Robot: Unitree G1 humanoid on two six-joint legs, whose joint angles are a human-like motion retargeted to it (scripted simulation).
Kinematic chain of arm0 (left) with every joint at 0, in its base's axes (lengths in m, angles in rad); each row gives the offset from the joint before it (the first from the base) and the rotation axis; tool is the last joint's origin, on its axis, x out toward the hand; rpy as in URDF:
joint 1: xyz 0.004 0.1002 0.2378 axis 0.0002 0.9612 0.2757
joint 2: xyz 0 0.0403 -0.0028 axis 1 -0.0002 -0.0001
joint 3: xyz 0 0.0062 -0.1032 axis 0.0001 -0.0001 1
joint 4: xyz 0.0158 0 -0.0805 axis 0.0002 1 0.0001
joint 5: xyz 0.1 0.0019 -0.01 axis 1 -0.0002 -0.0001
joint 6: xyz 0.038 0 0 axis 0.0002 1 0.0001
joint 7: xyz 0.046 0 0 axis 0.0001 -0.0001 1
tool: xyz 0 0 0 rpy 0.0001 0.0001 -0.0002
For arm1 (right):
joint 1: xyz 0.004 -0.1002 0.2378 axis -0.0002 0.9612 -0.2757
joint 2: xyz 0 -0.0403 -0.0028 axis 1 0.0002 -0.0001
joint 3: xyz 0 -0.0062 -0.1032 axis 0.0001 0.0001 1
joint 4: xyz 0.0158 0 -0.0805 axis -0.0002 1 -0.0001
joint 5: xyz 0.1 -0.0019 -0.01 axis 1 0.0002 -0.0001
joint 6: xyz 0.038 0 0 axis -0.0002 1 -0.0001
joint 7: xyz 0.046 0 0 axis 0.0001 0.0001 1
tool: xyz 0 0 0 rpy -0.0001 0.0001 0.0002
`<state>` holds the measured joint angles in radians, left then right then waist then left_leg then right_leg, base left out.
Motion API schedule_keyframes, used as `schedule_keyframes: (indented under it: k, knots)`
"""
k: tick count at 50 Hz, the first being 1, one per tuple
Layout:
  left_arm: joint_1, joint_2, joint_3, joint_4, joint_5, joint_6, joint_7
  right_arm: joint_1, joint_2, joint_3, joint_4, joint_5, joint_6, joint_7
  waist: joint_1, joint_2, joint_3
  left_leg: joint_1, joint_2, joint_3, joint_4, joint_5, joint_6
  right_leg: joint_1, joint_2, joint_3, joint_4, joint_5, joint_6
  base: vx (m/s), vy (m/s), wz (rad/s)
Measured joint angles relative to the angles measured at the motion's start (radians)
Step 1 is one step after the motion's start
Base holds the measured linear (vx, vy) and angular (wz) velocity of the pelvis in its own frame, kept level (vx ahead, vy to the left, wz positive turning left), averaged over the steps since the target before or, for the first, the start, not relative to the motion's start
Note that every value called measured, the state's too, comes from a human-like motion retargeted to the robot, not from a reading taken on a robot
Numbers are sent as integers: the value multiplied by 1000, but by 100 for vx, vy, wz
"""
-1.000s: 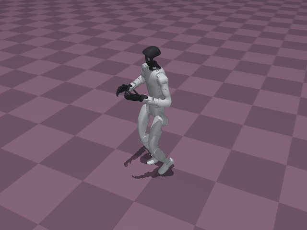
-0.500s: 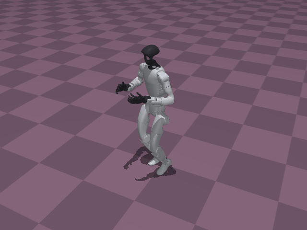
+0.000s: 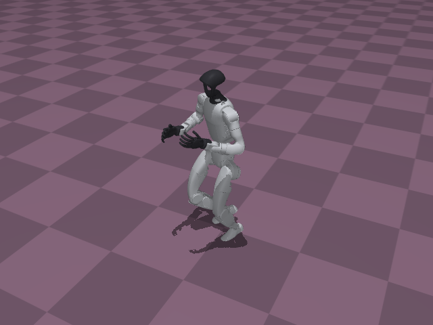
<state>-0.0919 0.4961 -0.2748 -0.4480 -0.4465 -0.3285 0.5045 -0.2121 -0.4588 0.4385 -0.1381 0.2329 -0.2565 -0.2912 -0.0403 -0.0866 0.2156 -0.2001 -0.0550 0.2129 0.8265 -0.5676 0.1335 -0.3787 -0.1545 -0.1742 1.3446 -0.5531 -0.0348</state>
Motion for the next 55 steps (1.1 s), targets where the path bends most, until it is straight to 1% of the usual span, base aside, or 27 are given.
schedule_keyframes:
  k: [2, 3, 6, 7, 8, 10, 11, 14, 16, 18, 20, 22, 25, 30, 33, 36, 40, 43, 46, 50, 52, 55]
  knots:
    - [-13, -16, 21, -25, -14, -11, -7, 29, -3, -9, -7, 2, -3, 16, -9, 8, -2, 21, 3, 5, -67, 59, -4, 39, 16, 0, -114, 26, -4, -1, -1, 51]
    - [-8, -29, 28, -38, -25, -17, -13, 47, -3, -8, -12, 7, -7, 25, -13, 13, -5, 33, 7, 7, -99, 109, -13, 63, 30, 2, -184, 53, -5, -1, -3, 52]
    - [9, -57, 38, -68, -56, -33, -36, 84, -6, 3, -20, 26, -16, 54, -16, 28, -17, 36, 32, 12, -150, 313, -71, 131, 81, 11, -395, 153, -7, -1, -5, 52]
    - [11, -62, 37, -73, -65, -35, -46, 89, -7, 9, -22, 33, -20, 63, -15, 33, -20, 26, 44, 14, -144, 356, -91, 152, 98, 15, -455, 179, -5, -2, -7, 51]
    - [11, -63, 33, -74, -73, -34, -58, 89, -10, 14, -23, 39, -23, 70, -11, 38, -21, 11, 58, 17, -120, 373, -105, 172, 114, 19, -507, 196, -3, -3, -8, 49]
    - [8, -62, 25, -75, -85, -27, -82, 82, -18, 27, -42, 43, -24, 79, 2, 45, -20, -21, 88, 24, -42, 354, -122, 209, 137, 23, -577, 181, -12, -4, -9, 43]
    - [9, -61, 16, -69, -88, -21, -96, 72, -22, 36, -48, 38, -21, 83, 8, 46, -16, -38, 108, 31, 14, 330, -121, 224, 145, 27, -592, 167, -12, -5, -10, 39]
    - [0, -44, -3, -39, -88, 0, -147, 10, -39, 59, -64, 14, -13, 98, 25, 55, 4, -88, 181, 45, 195, 209, -92, 259, 179, 31, -613, 62, -29, -6, -10, 29]
    - [-9, -33, -13, -6, -81, 17, -187, -50, -49, 72, -65, -11, -5, 112, 35, 67, 28, -115, 224, 41, 291, 147, -80, 270, 201, 26, -598, 11, -38, -7, -9, 12]
    - [-11, -29, -24, 34, -72, 34, -232, -106, -49, 82, -57, -31, 3, 127, 43, 81, 53, -131, 255, 35, 347, 107, -72, 274, 221, 21, -579, -23, -46, -8, -7, 9]
    - [-13, -34, -32, 80, -79, 47, -284, -149, -41, 84, -42, -35, 8, 142, 49, 93, 72, -136, 269, 28, 350, 88, -67, 282, 238, 17, -587, -24, -52, -7, -6, 12]
    - [6, -43, -37, 104, -100, 55, -324, -156, -28, 82, -33, -31, 7, 149, 56, 101, 74, -131, 271, 28, 318, 99, -65, 291, 248, 15, -614, -3, -55, -5, -4, 23]
    - [51, -52, -37, 115, -133, 59, -357, -137, -11, 75, -39, -18, 3, 148, 61, 104, 64, -117, 257, 27, 246, 149, -69, 305, 260, 31, -664, 43, -53, -4, -3, 43]
    - [114, -59, -25, 95, -186, 52, -364, -96, -15, 69, -60, -1, -18, 126, 63, 102, 46, -99, 216, 19, 151, 225, -75, 303, 261, 58, -683, 111, -51, -4, -1, 64]
    - [127, -68, -22, 87, -205, 46, -357, -85, -35, 70, -72, -7, -31, 112, 63, 105, 41, -102, 199, 6, 143, 241, -88, 292, 258, 57, -659, 125, -60, -4, 1, 81]
    - [132, -81, -19, 81, -219, 41, -350, -83, -49, 76, -96, -27, -42, 98, 63, 114, 41, -115, 187, -10, 176, 224, -105, 283, 257, 60, -629, 107, -72, -4, 2, 96]
    - [121, -84, -4, 86, -232, 31, -342, -113, -63, 90, -117, -69, -45, 81, 60, 128, 52, -131, 189, -22, 276, 150, -116, 272, 258, 62, -584, 37, -75, -4, 1, 117]
    - [86, -93, 2, 96, -238, 23, -338, -145, -82, 95, -112, -91, -45, 70, 57, 137, 68, -133, 227, -6, 355, 87, -99, 271, 251, 25, -556, -27, -76, -5, 0, 126]
    - [44, -104, 0, 107, -240, 14, -328, -160, -97, 93, -100, -87, -50, 60, 59, 147, 77, -124, 276, 21, 392, 44, -79, 274, 235, -33, -551, -49, -79, -5, -1, 140]
    - [0, -104, -4, 106, -238, -1, -300, -141, -100, 74, -84, -48, -66, 46, 67, 157, 60, -94, 326, 72, 342, 19, -59, 286, 210, -127, -623, -16, -84, -6, -2, 174]
    - [-1, -100, -4, 89, -216, -13, -278, -105, -92, 59, -83, -24, -74, 33, 67, 160, 37, -70, 340, 107, 278, 32, -59, 294, 204, -157, -676, 23, -80, -7, -2, 209]
    - [8, -90, -1, 59, -165, -31, -233, -40, -83, 30, -82, 2, -92, 9, 58, 156, -1, -28, 335, 162, 150, 75, -68, 305, 191, -175, -756, 89, -58, -11, -1, 240]
